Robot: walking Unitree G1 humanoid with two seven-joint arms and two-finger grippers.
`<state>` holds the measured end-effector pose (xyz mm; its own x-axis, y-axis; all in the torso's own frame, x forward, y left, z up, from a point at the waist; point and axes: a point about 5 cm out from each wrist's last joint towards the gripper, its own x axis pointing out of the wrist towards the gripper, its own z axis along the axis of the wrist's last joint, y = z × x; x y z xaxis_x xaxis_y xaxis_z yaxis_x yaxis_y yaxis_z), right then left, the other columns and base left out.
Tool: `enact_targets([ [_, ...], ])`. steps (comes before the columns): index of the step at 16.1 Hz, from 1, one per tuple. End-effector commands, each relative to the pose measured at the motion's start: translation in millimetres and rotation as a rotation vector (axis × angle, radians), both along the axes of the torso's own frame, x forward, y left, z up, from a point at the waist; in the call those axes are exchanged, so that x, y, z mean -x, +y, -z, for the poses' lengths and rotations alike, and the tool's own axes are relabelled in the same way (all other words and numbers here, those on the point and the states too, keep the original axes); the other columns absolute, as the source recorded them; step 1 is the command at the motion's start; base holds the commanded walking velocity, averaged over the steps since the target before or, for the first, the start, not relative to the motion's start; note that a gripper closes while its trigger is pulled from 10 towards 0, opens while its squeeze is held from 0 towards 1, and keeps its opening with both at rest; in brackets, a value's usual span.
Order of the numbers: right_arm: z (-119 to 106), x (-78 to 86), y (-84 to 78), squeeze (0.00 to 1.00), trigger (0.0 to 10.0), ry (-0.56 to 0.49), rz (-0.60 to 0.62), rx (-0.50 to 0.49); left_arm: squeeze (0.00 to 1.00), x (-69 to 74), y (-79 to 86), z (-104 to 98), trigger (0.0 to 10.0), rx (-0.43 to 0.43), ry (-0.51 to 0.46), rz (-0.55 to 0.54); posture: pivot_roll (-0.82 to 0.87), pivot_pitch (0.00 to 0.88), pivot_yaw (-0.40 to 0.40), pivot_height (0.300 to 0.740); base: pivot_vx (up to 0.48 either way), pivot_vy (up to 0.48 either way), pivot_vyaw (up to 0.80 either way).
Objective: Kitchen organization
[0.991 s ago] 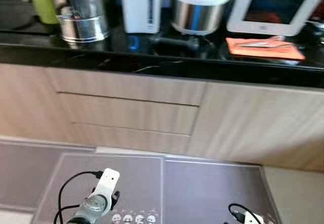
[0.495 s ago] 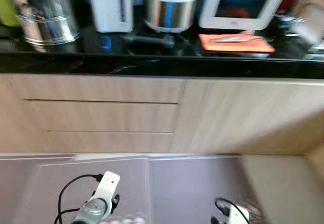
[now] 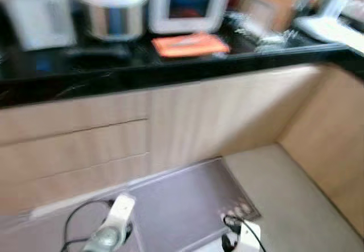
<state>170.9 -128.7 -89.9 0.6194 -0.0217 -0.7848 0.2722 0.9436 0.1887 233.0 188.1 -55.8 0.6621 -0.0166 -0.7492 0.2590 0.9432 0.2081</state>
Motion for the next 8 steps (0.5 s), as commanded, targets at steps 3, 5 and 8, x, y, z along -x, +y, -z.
enact_targets([
  [3,0.1,1.6,7.7,0.00,10.0,0.002,-0.006,-0.007,0.00,0.8,-2.4,0.6,10.0,0.021,-0.002,0.005,0.06,0.000,-0.085,0.740,0.000,0.000,-0.70],
  [5,2.6,6.0,-2.4,0.00,10.0,0.013,-0.001,-0.004,0.00,1.1,-3.8,1.1,10.0,-0.013,0.007,0.046,0.06,0.000,-0.085,0.740,0.000,0.000,-0.70],
  [8,2.9,6.6,-3.2,0.00,10.0,0.015,-0.004,-0.002,0.00,2.0,-10.7,2.5,10.0,0.003,0.006,0.044,0.06,0.000,-0.086,0.740,0.000,-0.401,-0.70],
])
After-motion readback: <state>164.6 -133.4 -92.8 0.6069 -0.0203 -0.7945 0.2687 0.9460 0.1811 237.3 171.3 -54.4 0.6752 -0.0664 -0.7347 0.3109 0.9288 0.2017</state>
